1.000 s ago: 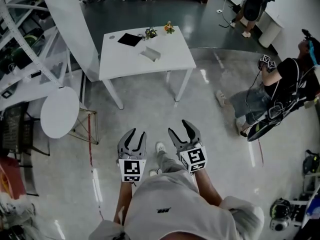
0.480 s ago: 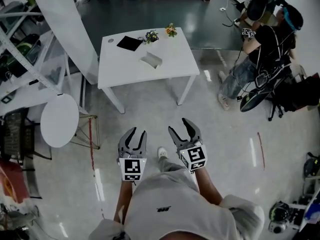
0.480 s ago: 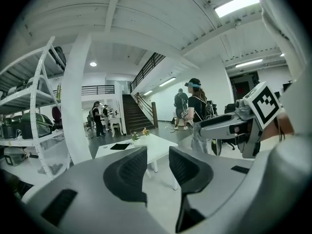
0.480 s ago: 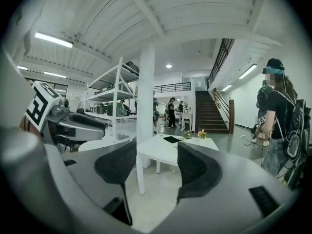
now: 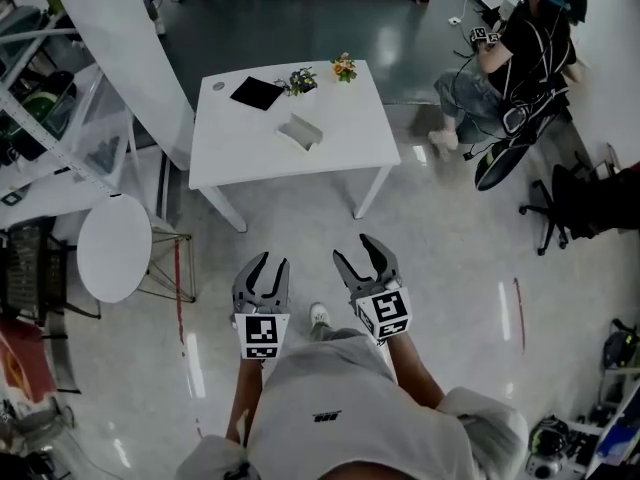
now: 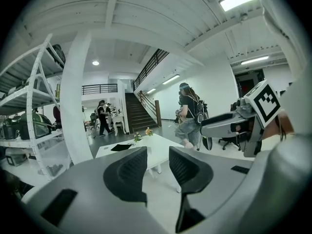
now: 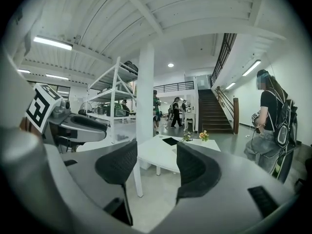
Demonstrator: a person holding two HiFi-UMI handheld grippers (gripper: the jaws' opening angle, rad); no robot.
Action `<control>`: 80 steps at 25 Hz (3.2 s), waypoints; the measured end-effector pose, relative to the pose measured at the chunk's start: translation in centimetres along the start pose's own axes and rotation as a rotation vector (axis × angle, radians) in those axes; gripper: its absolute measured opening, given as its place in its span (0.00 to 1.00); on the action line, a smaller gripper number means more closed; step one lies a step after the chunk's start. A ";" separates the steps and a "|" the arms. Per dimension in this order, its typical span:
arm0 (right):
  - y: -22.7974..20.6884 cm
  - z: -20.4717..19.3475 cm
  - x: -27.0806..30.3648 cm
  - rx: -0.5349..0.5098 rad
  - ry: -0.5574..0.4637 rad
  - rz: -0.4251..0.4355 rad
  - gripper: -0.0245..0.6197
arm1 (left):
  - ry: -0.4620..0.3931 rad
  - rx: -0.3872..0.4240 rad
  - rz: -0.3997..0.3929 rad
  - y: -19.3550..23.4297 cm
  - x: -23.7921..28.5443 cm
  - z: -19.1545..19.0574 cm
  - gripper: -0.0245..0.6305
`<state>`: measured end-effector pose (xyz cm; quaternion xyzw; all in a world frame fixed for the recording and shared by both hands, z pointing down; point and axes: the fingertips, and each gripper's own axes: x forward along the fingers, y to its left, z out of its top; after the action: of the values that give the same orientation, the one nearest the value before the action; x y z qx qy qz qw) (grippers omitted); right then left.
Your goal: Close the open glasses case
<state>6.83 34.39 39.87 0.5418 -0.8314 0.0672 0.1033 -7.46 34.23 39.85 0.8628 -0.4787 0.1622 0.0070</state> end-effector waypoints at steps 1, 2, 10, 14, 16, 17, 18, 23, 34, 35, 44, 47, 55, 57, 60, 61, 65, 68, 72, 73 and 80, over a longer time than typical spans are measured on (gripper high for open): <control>-0.4 0.0 0.5 0.001 0.003 0.007 0.43 | 0.003 0.000 0.003 0.0 0.7 0.1 0.27; -0.9 0.0 0.9 0.003 0.004 0.012 0.43 | 0.006 0.001 0.005 0.0 1.3 0.2 0.27; -3.8 0.3 4.0 0.019 -0.012 0.043 0.43 | 0.012 0.007 0.018 -0.2 5.5 1.3 0.27; -5.0 0.6 5.2 0.017 -0.012 0.048 0.42 | 0.010 0.006 0.023 0.3 7.1 1.8 0.27; -5.5 0.7 5.7 0.017 -0.011 0.048 0.42 | 0.009 0.005 0.026 0.5 7.8 2.0 0.27; -5.8 0.7 6.0 0.018 -0.010 0.048 0.42 | 0.009 0.004 0.027 0.6 8.1 2.1 0.27; -6.0 0.8 6.2 0.019 -0.009 0.048 0.42 | 0.008 0.002 0.027 0.7 8.3 2.2 0.27; -6.7 1.1 7.7 0.020 -0.010 0.050 0.42 | 0.009 0.002 0.024 1.5 9.7 2.3 0.27; -8.0 1.7 12.1 0.024 -0.002 0.046 0.42 | 0.006 0.004 0.019 4.6 13.6 2.7 0.27; -8.1 1.8 12.6 0.023 -0.001 0.046 0.42 | 0.006 0.006 0.018 5.0 14.0 2.8 0.27; -9.2 2.8 17.9 0.031 0.024 0.032 0.42 | 0.009 0.008 -0.005 8.8 18.0 3.1 0.27; -9.7 3.3 19.6 0.032 0.032 0.023 0.42 | 0.008 0.010 -0.015 10.2 19.6 3.4 0.27; -11.1 4.0 23.6 0.039 0.047 -0.009 0.41 | 0.003 0.015 -0.056 12.7 23.5 3.8 0.27; -11.4 4.2 24.5 0.040 0.043 -0.018 0.41 | 0.001 0.015 -0.065 13.3 24.5 3.9 0.27; -12.0 4.7 26.1 0.036 0.024 -0.033 0.41 | -0.004 0.013 -0.076 14.4 25.9 4.2 0.27; -12.2 4.9 26.5 0.036 0.024 -0.037 0.41 | -0.006 0.013 -0.079 14.8 26.3 4.3 0.27; -12.5 5.1 28.4 0.035 0.029 -0.049 0.41 | -0.010 0.010 -0.096 16.1 28.0 4.2 0.27; -12.7 5.2 29.6 0.039 0.028 -0.058 0.41 | -0.013 0.012 -0.110 16.9 29.1 4.2 0.27; -13.1 5.8 31.0 0.035 0.022 -0.077 0.41 | -0.019 0.018 -0.130 17.9 30.3 4.5 0.27; -13.3 5.8 31.2 0.035 0.022 -0.084 0.41 | -0.022 0.017 -0.134 18.0 30.6 4.5 0.27; -14.4 5.5 32.0 0.043 0.048 -0.120 0.41 | -0.025 0.008 -0.164 18.7 32.7 4.6 0.27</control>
<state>6.90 -1.05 42.37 0.5910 -0.7931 0.0917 0.1155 -5.70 -3.56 42.14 0.9011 -0.4059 0.1522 0.0110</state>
